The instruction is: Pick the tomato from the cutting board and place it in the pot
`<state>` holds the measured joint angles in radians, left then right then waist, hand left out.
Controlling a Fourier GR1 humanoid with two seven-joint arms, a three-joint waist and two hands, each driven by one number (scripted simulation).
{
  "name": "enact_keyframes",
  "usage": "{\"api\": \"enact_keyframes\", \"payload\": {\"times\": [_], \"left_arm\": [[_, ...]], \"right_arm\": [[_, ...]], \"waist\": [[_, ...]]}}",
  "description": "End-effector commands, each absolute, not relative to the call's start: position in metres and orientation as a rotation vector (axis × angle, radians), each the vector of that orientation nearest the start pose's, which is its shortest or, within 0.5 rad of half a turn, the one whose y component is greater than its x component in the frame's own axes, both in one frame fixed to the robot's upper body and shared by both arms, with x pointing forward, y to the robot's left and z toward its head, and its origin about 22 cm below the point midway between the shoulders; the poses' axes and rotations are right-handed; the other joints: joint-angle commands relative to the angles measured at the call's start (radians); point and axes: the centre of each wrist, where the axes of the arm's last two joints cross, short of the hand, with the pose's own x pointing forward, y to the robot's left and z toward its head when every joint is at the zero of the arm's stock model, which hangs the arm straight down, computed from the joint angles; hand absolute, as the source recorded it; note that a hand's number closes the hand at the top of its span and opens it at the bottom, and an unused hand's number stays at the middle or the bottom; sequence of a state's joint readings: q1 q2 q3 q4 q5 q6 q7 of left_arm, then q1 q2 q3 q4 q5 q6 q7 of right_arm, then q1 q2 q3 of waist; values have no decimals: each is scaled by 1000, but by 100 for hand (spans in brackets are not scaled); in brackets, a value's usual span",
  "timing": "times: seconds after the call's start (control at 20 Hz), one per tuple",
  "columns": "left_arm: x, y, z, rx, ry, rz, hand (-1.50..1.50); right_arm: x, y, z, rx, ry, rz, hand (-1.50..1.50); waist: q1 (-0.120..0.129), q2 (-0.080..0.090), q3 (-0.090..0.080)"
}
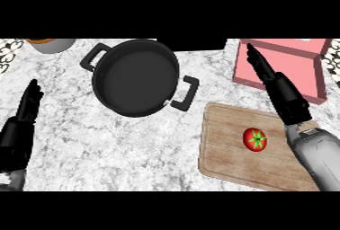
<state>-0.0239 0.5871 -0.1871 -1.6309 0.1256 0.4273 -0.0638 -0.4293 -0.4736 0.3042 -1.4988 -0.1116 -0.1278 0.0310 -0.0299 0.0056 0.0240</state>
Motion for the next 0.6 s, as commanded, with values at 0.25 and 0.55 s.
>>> {"api": "enact_keyframes", "payload": {"times": [0.25, 0.55], "left_arm": [[227, 267, -9, 77, -1345, -232, 0], [226, 257, -8, 12, -1290, -200, 0]], "right_arm": [[260, -234, 35, -60, -1609, 484, 150], [256, -232, 54, -593, -2163, 105, -150]], "waist": [[-32, 0, -26], [-63, -16, -19]]}}
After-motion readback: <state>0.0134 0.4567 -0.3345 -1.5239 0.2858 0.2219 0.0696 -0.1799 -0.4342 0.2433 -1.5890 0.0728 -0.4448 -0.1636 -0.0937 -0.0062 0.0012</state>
